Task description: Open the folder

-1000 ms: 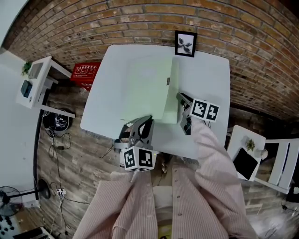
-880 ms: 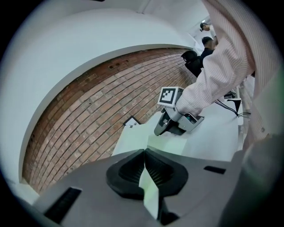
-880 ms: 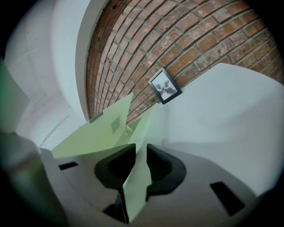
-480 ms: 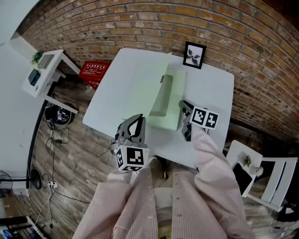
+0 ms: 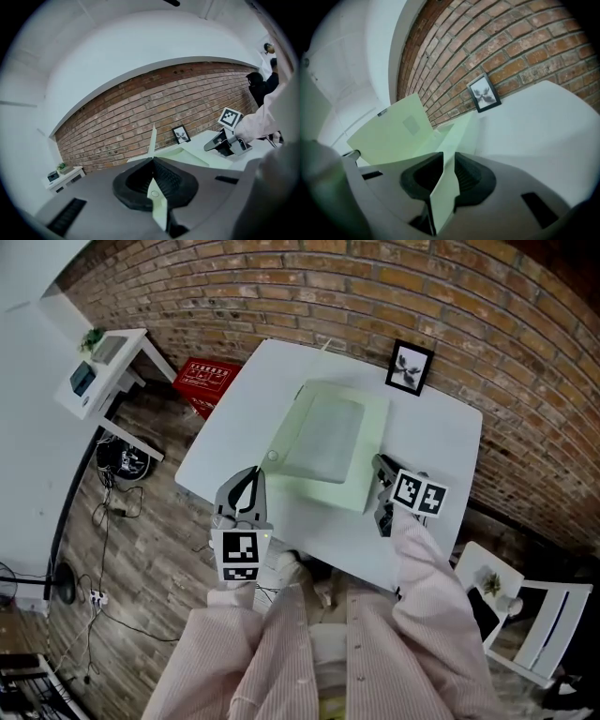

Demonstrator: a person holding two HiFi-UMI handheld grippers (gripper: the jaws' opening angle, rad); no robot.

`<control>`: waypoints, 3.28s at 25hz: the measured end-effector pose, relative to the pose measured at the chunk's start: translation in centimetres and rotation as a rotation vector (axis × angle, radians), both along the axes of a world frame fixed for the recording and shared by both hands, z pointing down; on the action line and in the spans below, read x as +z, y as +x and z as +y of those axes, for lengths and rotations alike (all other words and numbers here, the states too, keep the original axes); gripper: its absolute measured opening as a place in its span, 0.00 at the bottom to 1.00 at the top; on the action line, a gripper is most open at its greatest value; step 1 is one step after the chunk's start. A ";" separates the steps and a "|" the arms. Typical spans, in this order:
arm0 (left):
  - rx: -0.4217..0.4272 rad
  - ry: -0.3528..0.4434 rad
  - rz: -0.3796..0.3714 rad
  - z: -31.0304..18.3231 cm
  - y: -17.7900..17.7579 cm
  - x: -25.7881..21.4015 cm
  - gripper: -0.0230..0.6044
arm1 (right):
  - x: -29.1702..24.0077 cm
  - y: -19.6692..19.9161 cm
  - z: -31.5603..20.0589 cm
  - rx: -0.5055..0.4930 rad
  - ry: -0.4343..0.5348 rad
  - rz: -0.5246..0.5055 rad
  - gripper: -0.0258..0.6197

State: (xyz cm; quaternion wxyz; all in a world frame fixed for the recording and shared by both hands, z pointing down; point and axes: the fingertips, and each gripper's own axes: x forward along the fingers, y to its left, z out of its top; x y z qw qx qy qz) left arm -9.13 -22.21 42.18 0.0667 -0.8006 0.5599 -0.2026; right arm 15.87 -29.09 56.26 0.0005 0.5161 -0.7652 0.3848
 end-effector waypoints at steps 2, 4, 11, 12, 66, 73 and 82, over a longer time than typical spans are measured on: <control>-0.033 -0.005 0.034 -0.4 -1.4 0.0 0.03 | -0.8 0.2 -0.1 -0.002 0.047 0.088 0.16; -0.053 -0.007 0.069 -0.9 -2.5 -0.1 0.03 | -1.8 0.0 -0.2 -0.015 0.100 0.189 0.13; -0.064 -0.024 0.169 -1.8 -6.0 0.1 0.03 | -4.9 -2.8 -0.3 -0.077 0.222 0.405 0.05; -0.068 -0.031 0.194 -1.9 -6.7 0.2 0.03 | -5.3 -3.0 -0.1 -0.076 0.230 0.413 0.05; -0.157 -0.374 0.609 -9.5 -23.5 11.0 0.08 | -8.8 -29.2 -0.3 -0.114 0.359 0.249 0.05; -0.238 -0.368 0.595 -10.0 -24.3 12.4 0.11 | -8.2 -30.5 -0.5 -0.162 0.345 0.249 0.05; -0.270 -0.404 0.603 -10.5 -24.9 14.3 0.12 | -6.8 -33.2 -1.2 -0.221 0.326 0.222 0.05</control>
